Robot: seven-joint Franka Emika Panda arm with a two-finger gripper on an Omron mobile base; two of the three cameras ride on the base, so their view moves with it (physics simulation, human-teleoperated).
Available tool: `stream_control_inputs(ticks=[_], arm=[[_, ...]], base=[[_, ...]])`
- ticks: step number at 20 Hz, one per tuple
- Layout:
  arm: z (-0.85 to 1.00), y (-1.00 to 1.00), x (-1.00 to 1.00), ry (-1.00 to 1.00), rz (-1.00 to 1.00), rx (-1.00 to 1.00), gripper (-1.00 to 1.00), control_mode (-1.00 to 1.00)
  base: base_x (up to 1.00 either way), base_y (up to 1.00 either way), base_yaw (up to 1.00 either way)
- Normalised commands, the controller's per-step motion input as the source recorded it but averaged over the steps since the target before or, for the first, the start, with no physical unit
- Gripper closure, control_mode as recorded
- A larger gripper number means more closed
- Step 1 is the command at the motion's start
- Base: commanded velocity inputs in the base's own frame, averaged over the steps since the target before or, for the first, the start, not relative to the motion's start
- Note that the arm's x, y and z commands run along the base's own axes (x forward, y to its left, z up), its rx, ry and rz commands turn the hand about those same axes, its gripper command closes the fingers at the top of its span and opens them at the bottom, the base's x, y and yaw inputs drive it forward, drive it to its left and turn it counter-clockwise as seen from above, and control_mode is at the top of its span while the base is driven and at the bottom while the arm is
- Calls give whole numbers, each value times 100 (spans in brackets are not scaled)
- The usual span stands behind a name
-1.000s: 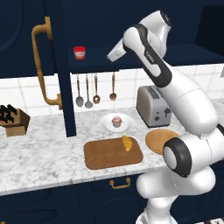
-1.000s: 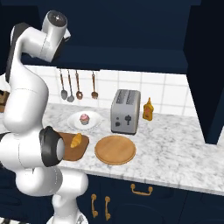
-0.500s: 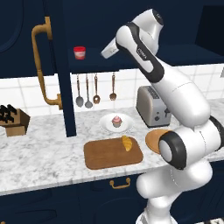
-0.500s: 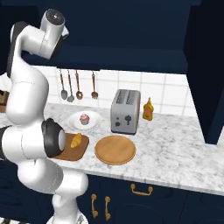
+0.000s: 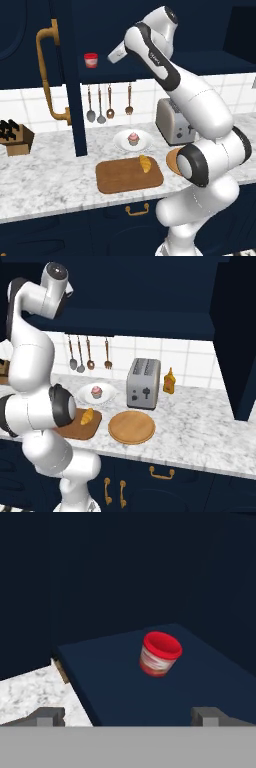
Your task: From the different types of pastries on the counter, select a croissant and place it on the cutting board. Then retrieve a jar of jam from the cabinet and place it alongside the croissant on the cutting board.
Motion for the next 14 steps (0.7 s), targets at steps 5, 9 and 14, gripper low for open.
stream_control_inputs(ticks=[5,9,14], arm=[[0,17,9,0,-1,0,-100,-100],[0,6,11,0,-5,0,-100,-100],[-3,4,17,0,-6,0,-100,-100]], base=[[0,0,0],[0,0,0],[0,0,0]])
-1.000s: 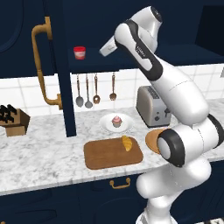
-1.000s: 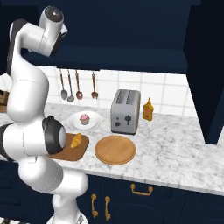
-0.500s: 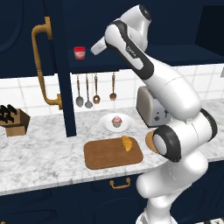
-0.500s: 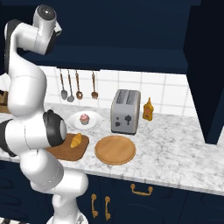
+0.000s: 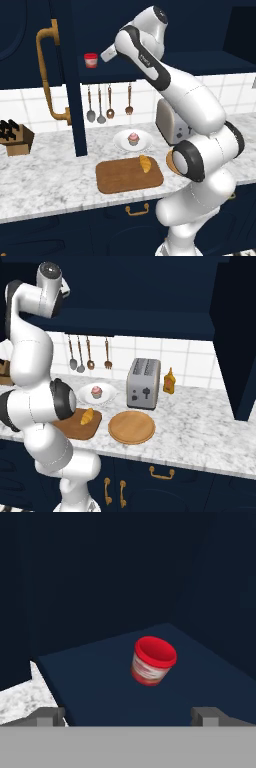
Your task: From the different types of pastries on the counter, select a croissant and place it on the cutting board. Then retrieve a jar of jam from the cabinet and place it alongside the croissant on the cutting board.
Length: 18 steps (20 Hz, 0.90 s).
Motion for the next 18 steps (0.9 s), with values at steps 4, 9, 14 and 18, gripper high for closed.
stream_control_inputs(ticks=[4,9,14,18], arm=[[-8,10,28,0,-5,0,-100,-100],[-3,4,37,0,-5,0,-100,-100],[0,11,27,0,-4,0,-100,-100],[-1,20,21,0,-2,0,-100,-100]], base=[[0,0,0],[0,0,0],[0,0,0],[0,0,0]])
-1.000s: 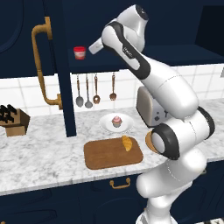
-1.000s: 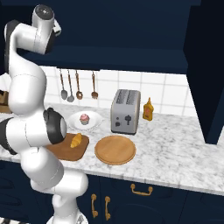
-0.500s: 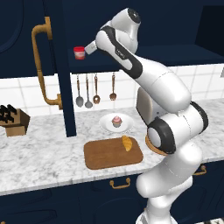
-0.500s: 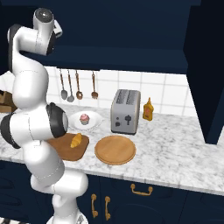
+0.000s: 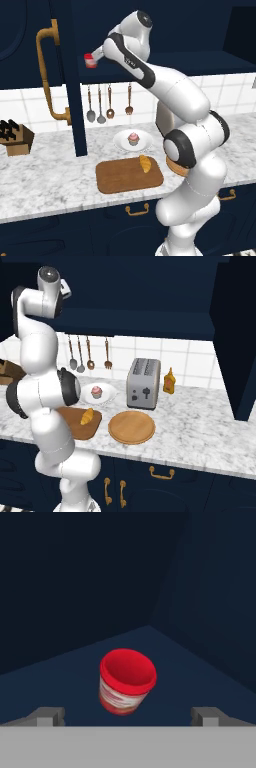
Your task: From the different types of pastries on the counter, select a croissant and place it on the cutting board. Then retrieve a jar of jam from the cabinet and place it alongside the croissant on the cutting board.
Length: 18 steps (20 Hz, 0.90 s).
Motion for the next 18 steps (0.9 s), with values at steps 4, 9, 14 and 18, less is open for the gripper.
stream_control_inputs(ticks=[4,9,14,18], arm=[[-2,9,19,1,-1,0,-100,-100],[-6,8,13,3,-1,0,-100,-100],[-19,11,12,2,-1,0,-100,-100],[-10,0,18,0,-1,1,-100,-100]], base=[[0,0,0],[0,0,0],[0,0,0],[0,0,0]])
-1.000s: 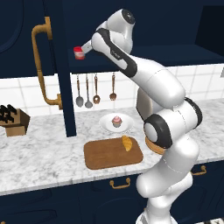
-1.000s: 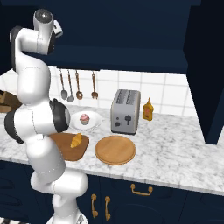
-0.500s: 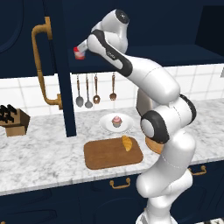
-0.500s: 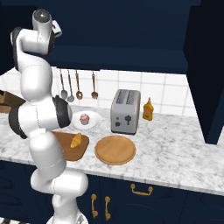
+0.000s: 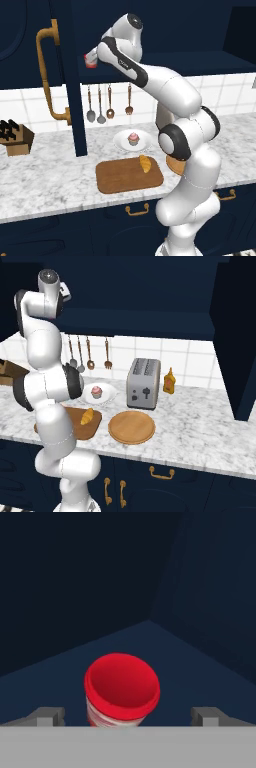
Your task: From the different types of pastries on the counter, select a croissant and place it on the cutting board. Then retrieve a jar of jam from the cabinet and place it alongside the croissant on the cutting board.
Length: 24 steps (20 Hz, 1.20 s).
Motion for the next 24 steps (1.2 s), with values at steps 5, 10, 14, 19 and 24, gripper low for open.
stream_control_inputs(ticks=[5,10,14,19,24], arm=[[-19,13,21,0,-1,0,-100,-100],[-6,18,26,0,-4,0,-100,-100],[-7,15,35,0,-5,0,-100,-100],[-7,11,23,0,-3,0,100,-100],[0,-14,-6,0,0,5,100,-100]], base=[[0,0,0],[0,0,0],[0,0,0],[0,0,0],[0,0,0]])
